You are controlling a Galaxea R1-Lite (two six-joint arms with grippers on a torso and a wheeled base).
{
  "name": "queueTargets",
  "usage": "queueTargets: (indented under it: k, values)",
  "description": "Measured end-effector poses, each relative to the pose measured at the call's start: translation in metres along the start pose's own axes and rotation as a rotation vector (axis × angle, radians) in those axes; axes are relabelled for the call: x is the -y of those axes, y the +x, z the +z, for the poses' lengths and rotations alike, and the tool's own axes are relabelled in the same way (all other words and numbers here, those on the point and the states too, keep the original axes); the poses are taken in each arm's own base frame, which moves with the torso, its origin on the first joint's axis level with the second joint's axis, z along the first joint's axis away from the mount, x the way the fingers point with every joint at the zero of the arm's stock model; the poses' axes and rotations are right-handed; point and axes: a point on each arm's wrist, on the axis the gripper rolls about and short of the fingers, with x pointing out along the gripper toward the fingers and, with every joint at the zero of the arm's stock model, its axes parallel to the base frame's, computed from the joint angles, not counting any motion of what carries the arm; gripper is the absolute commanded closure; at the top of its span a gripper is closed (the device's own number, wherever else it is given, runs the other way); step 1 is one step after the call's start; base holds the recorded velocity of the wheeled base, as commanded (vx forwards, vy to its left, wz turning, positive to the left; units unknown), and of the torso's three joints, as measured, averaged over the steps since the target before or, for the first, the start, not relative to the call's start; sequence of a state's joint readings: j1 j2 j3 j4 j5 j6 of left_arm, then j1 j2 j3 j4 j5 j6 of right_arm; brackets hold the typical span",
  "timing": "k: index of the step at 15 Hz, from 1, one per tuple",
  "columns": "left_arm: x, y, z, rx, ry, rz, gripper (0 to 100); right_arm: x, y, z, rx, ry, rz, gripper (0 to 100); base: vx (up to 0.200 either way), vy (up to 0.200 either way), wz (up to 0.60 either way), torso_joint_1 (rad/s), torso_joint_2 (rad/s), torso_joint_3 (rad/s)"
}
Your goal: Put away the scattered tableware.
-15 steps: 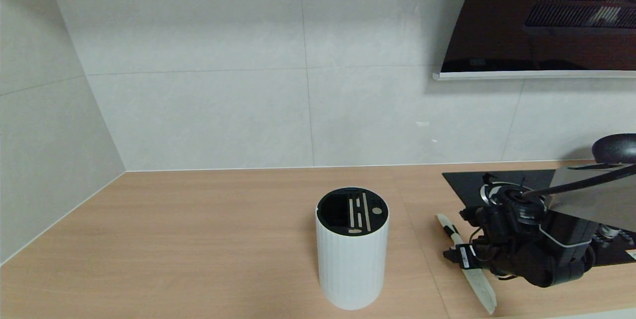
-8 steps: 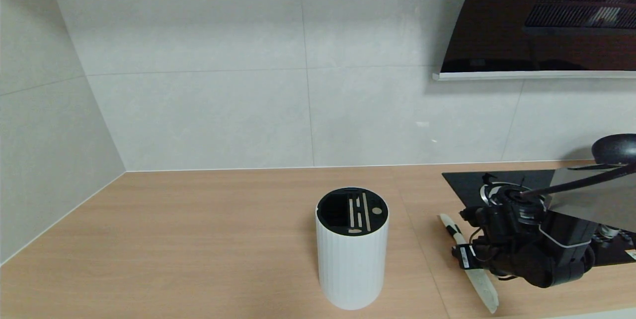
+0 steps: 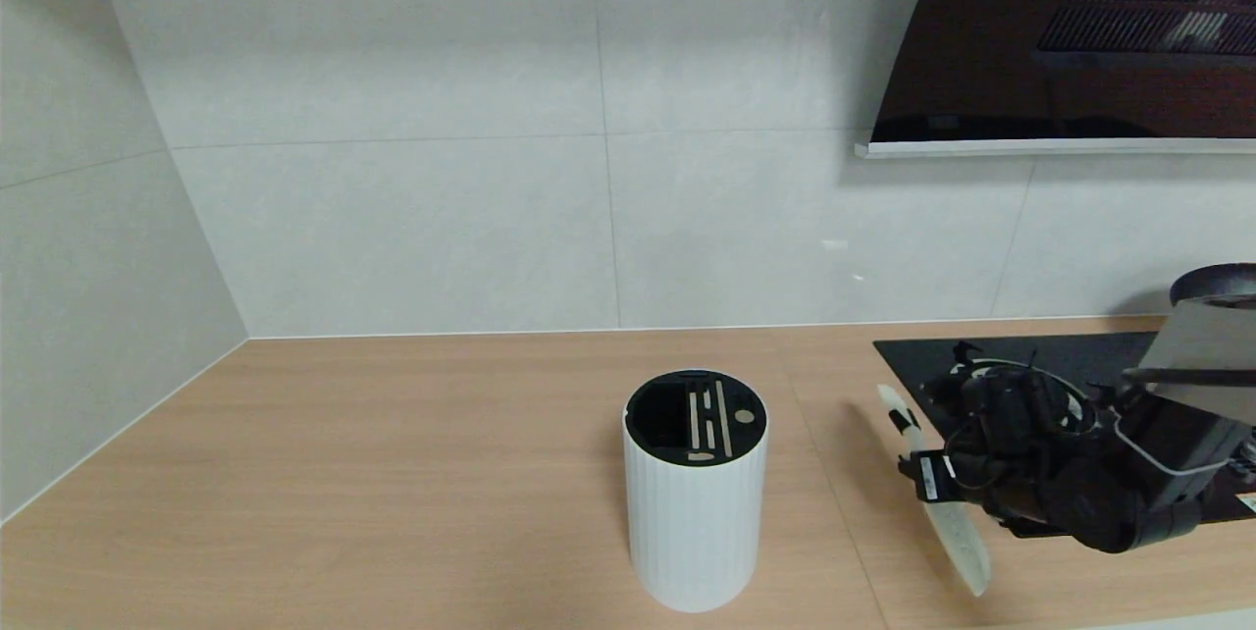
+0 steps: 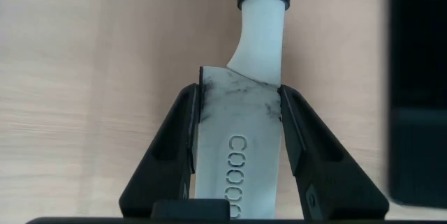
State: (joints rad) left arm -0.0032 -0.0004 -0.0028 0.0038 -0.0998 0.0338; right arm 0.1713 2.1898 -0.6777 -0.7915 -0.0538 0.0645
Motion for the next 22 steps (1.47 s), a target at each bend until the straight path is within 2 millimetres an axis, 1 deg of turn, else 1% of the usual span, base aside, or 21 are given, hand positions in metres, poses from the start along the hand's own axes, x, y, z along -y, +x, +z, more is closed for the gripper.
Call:
queueTargets:
  k: [2,4,6,8,9,10,11,12,13,14,15,17,18,20,21,22]
  values:
    - [0.0,0.0,0.0,0.001,0.0,0.0,0,-0.005,-0.028,0.018,0.062,-0.005,0.017,100,0.0,0.0,0.0,0.0,0.0,0.0]
    - [0.0,0.0,0.0,0.003,0.001,-0.002,0,-0.011,-0.054,0.031,0.113,-0.008,0.038,100,0.0,0.0,0.0,0.0,0.0,0.0]
    - [0.0,-0.001,0.005,0.023,-0.001,-0.023,0,-0.019,-0.083,0.046,0.187,-0.002,0.07,100,0.0,0.0,0.0,0.0,0.0,0.0]
    - [0.002,-0.006,0.025,0.048,0.0,-0.123,0,-0.031,-0.119,0.07,0.297,-0.007,0.121,100,0.0,0.0,0.0,0.0,0.0,0.0]
    - [0.003,-0.008,0.037,0.041,-0.001,-0.176,0,-0.038,-0.133,0.084,0.346,-0.012,0.147,100,0.0,0.0,0.0,0.0,0.0,0.0]
    - [0.003,-0.008,0.056,0.032,-0.002,-0.235,0,-0.047,-0.149,0.098,0.394,-0.021,0.182,100,0.0,0.0,0.0,0.0,0.0,0.0]
    - [0.003,-0.004,0.075,0.01,-0.007,-0.292,0,-0.061,-0.165,0.111,0.434,-0.038,0.23,100,0.0,0.0,0.0,0.0,0.0,0.0]
    - [0.003,0.003,0.092,-0.016,-0.014,-0.337,0,-0.073,-0.18,0.119,0.464,-0.054,0.275,100,0.0,0.0,0.0,0.0,0.0,0.0]
    - [0.002,0.015,0.111,-0.056,-0.026,-0.382,0,-0.088,-0.195,0.125,0.498,-0.071,0.328,100,0.0,0.0,0.0,0.0,0.0,0.0]
    - [0.001,0.031,0.129,-0.102,-0.042,-0.423,0,-0.099,-0.208,0.128,0.524,-0.084,0.374,100,0.0,0.0,0.0,0.0,0.0,0.0]
    - [0.0,0.048,0.143,-0.137,-0.06,-0.461,0,-0.108,-0.216,0.128,0.541,-0.092,0.41,100,0.0,0.0,0.0,0.0,0.0,0.0]
    - [0.004,0.094,0.171,-0.171,-0.146,-0.569,0,-0.124,-0.228,0.12,0.534,-0.095,0.483,100,0.0,0.0,0.0,0.0,0.0,0.0]
    - [0.009,0.115,0.181,-0.174,-0.198,-0.631,0,-0.128,-0.231,0.118,0.529,-0.099,0.5,100,0.0,0.0,0.0,0.0,0.0,0.0]
    - [0.024,0.15,0.196,-0.146,-0.307,-0.698,0,-0.135,-0.236,0.115,0.53,-0.078,0.528,100,0.0,0.0,0.0,0.0,0.0,0.0]
    - [0.032,0.165,0.197,-0.137,-0.366,-0.71,0,-0.145,-0.241,0.113,0.533,-0.064,0.555,100,0.0,0.0,0.0,0.0,0.0,0.0]
    - [0.043,0.183,0.193,-0.153,-0.444,-0.727,0,-0.159,-0.248,0.109,0.533,-0.056,0.578,100,0.0,0.0,0.0,0.0,0.0,0.0]
